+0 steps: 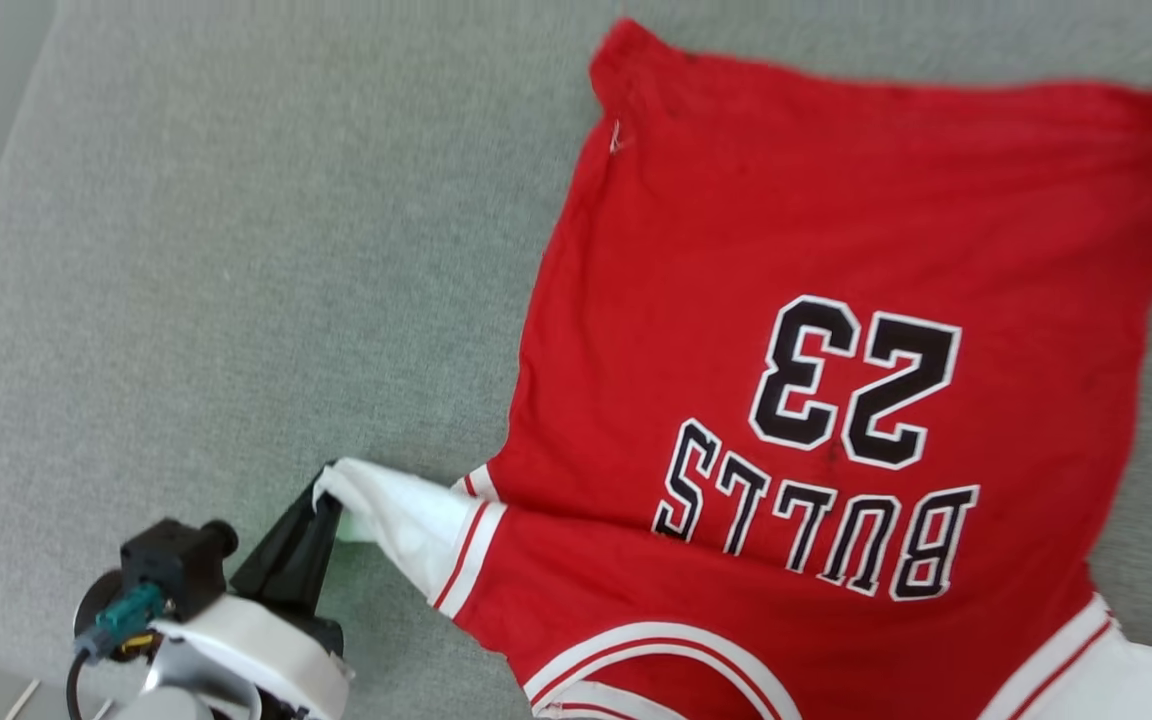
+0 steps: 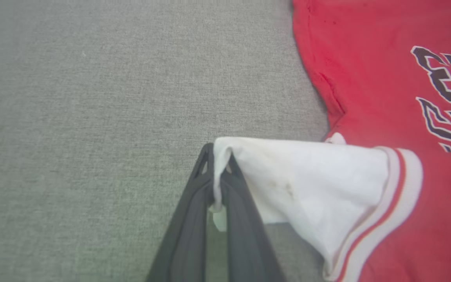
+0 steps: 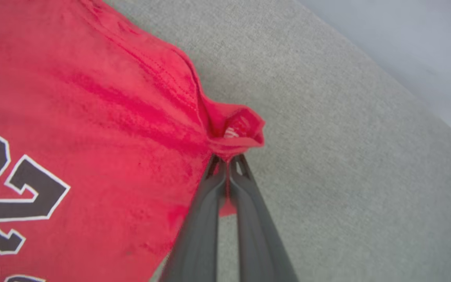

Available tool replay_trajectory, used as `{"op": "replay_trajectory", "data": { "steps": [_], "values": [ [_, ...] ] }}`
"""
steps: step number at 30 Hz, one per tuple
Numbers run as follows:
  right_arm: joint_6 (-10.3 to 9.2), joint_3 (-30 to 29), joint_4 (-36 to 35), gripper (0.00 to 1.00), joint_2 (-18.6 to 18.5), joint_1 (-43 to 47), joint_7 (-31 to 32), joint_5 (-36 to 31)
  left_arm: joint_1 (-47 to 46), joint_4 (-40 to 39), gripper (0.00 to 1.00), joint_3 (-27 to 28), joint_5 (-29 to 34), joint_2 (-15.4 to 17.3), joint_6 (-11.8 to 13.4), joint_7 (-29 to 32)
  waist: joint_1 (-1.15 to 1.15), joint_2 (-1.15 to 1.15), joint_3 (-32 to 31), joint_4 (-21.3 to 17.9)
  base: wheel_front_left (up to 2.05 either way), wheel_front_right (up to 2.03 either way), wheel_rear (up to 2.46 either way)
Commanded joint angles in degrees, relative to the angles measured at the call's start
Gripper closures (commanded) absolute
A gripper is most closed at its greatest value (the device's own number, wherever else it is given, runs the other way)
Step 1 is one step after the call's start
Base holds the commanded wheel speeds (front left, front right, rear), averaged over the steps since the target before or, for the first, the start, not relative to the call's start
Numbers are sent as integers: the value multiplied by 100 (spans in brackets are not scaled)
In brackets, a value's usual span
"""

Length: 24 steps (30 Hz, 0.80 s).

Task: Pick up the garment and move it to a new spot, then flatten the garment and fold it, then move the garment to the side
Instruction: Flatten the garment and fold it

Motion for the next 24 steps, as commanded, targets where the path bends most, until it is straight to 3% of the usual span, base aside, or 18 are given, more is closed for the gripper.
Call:
{"op": "replay_trajectory", "data": {
  "steps": [1,8,15,19,24],
  "values": [
    [-2,37,-59,100,-64,143,-38,54,71,-2,100,-3,-8,32,39,7,0,0,-341,-182,0,0,0],
    [-2,304,-1039,100,-998,1310,-353,719,522,-96,100,13,-99,161,258,101,0,0,-1006,-532,0,0,0],
    [-3,-247,-1607,100,-1646,3313,-713,1194,959,-166,100,57,-198,310,448,141,0,0,-1465,-828,0,0,0],
    [-2,-754,-1734,100,-1687,4580,-935,1299,1131,-202,100,89,-243,364,511,131,0,0,-1615,-953,0,0,0],
    [-2,-1330,-1775,100,-1396,6048,-1174,1283,1229,-246,100,100,-270,396,556,120,0,0,-1651,-1025,0,0,0]
  ]
}}
